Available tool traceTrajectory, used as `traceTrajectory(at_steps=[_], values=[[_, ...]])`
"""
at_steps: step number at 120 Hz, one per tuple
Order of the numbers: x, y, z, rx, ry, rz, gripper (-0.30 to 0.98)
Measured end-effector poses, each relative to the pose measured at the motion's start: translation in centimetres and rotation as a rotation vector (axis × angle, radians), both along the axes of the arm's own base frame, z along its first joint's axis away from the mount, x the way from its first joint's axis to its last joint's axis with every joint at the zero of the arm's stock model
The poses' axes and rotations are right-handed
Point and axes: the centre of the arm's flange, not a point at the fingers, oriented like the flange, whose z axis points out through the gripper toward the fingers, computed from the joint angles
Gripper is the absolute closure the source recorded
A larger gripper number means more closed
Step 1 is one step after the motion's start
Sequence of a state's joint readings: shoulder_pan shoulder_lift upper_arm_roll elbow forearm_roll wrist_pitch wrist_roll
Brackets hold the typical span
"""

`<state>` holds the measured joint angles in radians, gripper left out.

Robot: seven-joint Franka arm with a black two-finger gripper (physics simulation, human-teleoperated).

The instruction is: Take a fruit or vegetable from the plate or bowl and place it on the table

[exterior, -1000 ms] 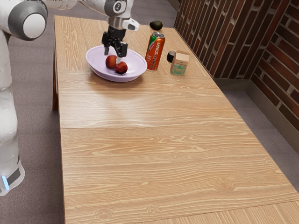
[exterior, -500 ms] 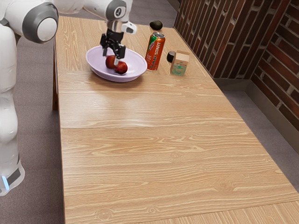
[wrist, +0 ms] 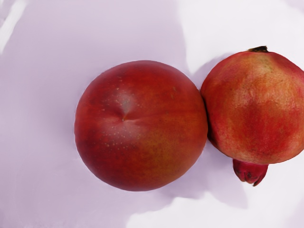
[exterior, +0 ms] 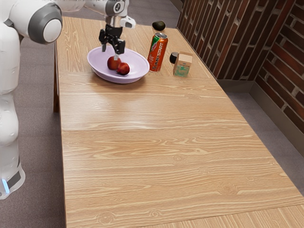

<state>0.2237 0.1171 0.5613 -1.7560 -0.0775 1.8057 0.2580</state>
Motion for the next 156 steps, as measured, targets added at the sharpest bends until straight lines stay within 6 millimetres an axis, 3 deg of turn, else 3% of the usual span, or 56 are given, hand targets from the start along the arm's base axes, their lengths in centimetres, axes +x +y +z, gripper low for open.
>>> traceTrajectory(at_steps=[30, 66, 82, 124, 156], values=[[1.5, 0.4, -2.8, -0.01, 0.038, -0.012, 0.02], [1.7, 1.5, -3.9, -0.005, 0.055, -0.011, 0.02], [3.3, 2.0, -4.6, 0.005, 0.057, -0.014, 0.02], [4.1, 2.2, -6.0, -0.002, 0.052, -0.017, 0.04], [4.5, 2.3, -6.4, 0.005, 0.043, -0.018, 0.19]])
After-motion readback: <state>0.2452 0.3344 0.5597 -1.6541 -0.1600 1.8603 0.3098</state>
